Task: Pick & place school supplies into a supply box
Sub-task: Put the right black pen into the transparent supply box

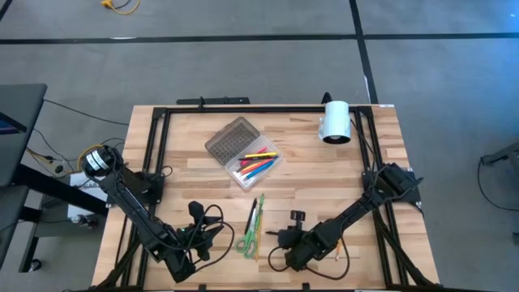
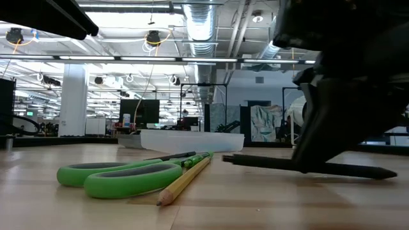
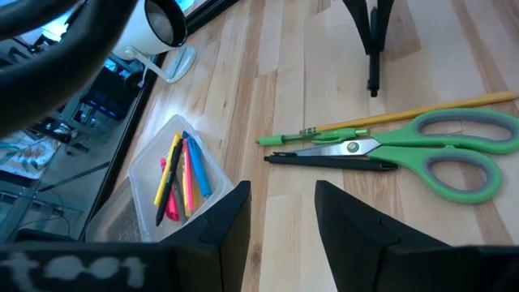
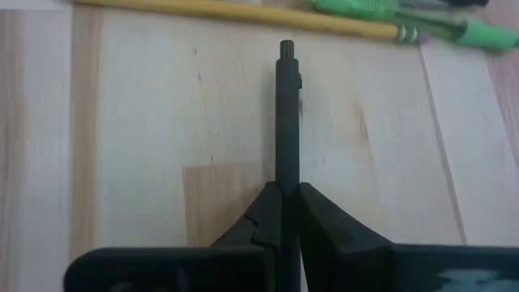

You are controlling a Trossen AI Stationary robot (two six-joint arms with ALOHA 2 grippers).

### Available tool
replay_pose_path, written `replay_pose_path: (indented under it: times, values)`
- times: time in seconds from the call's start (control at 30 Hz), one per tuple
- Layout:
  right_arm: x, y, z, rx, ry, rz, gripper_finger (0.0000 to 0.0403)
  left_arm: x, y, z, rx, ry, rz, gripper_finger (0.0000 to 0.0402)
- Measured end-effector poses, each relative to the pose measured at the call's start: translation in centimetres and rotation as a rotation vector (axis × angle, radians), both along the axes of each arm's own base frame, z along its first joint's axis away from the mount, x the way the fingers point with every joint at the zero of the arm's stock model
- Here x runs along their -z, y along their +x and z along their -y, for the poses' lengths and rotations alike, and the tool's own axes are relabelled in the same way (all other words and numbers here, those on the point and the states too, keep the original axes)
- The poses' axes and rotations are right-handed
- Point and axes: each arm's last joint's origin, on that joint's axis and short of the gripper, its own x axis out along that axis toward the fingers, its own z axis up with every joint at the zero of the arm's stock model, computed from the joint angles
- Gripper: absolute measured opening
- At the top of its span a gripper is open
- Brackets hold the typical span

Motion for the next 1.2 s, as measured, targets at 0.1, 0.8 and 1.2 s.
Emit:
replay_pose_path:
  times: [0.1, 0.8, 1.2]
  values:
    - [0.0, 0.2, 0.2, -0.005, -0.006, 0.003, 0.0009, 0.0, 0.0, 0.0, 0.000, 0.000, 0.000, 0.0131]
    - [-0.4, 1.4, 2.2, -0.108, -0.222, 0.008, 0.0007, 0.0, 0.0, -0.1, -0.004, 0.007, 0.000, 0.0131]
    - [-2.2, 4.3, 5.6, -0.159, -0.593, 0.011, 0.0007, 0.1, 0.3, -0.9, -0.030, 0.055, -0.027, 0.0131]
